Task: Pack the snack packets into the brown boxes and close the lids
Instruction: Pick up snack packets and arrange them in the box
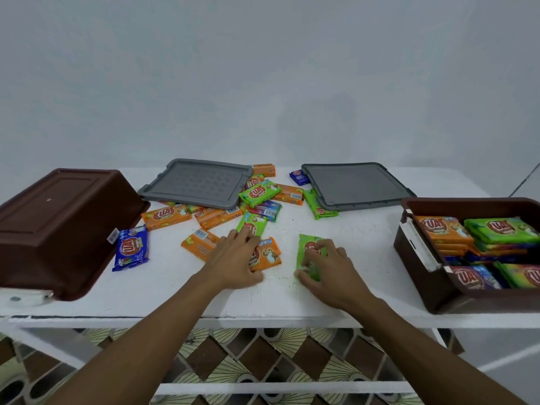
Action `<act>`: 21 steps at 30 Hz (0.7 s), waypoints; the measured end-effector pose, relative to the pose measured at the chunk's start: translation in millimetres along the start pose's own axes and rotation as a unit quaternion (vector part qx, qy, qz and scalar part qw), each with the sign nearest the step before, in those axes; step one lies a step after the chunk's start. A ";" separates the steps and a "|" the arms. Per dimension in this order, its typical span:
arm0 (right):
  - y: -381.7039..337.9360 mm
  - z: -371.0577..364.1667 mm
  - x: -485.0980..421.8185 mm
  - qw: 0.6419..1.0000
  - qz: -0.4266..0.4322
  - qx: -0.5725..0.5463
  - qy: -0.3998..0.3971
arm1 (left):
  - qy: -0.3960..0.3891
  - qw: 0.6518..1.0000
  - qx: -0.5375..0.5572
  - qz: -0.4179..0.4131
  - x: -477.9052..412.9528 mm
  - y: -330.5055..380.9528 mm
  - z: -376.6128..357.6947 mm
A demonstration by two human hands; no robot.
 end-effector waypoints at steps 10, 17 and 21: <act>-1.1 33.7 -33.4 0.993 -0.083 0.034 -0.075 | 0.010 0.996 0.084 0.038 -2.0 16.7 16.0; 17.7 130.2 -32.2 0.989 -0.039 0.100 -0.103 | 0.002 0.993 0.102 0.057 -27.0 67.7 51.8; 66.5 193.2 -3.0 0.996 -0.044 0.022 -0.069 | 0.029 0.993 0.115 0.006 -48.5 125.8 84.8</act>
Point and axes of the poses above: each hand's wrist, its own x-axis away from the middle knuckle, its own z-axis out of the back of the hand, y = z × x, the point moved 4 cm from there along -x, towards the middle knuckle, and after that the axes turned 1 degree about z, right-handed, at the moved point
